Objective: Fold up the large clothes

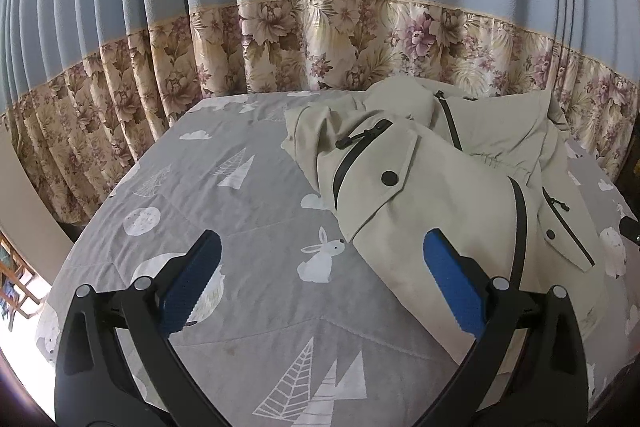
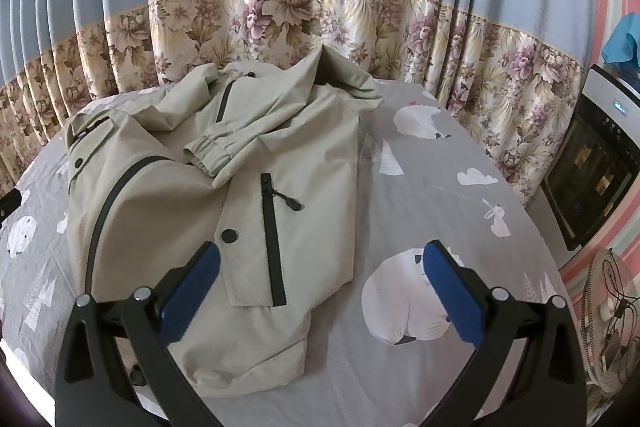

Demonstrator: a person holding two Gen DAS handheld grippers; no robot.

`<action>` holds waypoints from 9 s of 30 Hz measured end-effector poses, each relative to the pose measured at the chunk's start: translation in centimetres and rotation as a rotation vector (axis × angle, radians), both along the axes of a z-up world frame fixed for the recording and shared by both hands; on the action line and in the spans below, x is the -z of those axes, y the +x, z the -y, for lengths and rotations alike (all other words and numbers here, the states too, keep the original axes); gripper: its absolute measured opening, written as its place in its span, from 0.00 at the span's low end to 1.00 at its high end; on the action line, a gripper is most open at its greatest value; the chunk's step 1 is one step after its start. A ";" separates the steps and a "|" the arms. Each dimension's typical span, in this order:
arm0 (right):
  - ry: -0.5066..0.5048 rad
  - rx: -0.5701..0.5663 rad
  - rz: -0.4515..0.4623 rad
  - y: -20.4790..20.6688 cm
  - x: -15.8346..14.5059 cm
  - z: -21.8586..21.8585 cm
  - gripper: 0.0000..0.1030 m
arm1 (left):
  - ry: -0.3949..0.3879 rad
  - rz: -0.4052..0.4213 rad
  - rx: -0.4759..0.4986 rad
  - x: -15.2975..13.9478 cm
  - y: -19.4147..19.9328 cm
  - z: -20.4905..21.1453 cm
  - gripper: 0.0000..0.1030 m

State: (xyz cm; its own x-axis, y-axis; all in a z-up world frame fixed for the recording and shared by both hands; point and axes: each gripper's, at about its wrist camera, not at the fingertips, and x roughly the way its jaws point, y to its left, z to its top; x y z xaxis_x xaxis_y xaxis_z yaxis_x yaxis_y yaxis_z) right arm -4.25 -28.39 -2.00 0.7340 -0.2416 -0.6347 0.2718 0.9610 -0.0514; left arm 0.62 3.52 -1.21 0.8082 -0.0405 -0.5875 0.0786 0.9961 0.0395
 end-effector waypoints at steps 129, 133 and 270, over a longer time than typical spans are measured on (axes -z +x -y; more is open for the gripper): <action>0.028 -0.021 0.028 -1.4 -0.2 1.6 0.10 | 0.006 -0.071 0.003 1.9 0.1 0.5 0.97; -0.015 0.094 0.054 -2.9 -1.6 4.9 0.10 | 0.009 -0.068 -0.007 1.7 0.1 0.2 0.97; -0.387 0.027 0.041 23.6 0.4 15.2 0.11 | 0.118 -0.311 0.048 7.7 30.7 2.8 0.07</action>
